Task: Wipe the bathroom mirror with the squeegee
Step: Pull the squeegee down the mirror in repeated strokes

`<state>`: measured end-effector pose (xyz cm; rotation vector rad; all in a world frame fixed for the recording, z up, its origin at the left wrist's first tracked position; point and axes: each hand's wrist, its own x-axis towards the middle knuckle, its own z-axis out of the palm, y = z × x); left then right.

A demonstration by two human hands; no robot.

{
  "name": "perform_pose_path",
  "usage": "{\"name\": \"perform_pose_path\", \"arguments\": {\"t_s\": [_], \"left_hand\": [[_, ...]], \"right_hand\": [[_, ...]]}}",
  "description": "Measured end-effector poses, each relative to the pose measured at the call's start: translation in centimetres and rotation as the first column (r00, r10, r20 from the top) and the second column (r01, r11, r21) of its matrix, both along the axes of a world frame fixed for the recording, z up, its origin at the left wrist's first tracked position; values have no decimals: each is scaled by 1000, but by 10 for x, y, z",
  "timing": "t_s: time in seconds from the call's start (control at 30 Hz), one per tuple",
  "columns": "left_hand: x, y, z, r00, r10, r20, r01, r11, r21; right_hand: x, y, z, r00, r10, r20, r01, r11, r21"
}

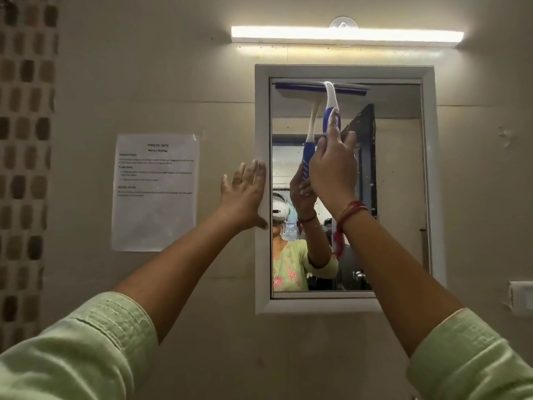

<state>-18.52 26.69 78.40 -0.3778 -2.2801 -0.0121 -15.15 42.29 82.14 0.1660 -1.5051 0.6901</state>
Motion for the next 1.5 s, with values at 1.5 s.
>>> {"name": "perform_pose_path", "arguments": {"t_s": [1.5], "left_hand": [[-1, 5, -14, 998, 58, 25, -57, 996, -64]], "right_hand": [[-6, -9, -17, 994, -102, -38, 103, 995, 10]]}}
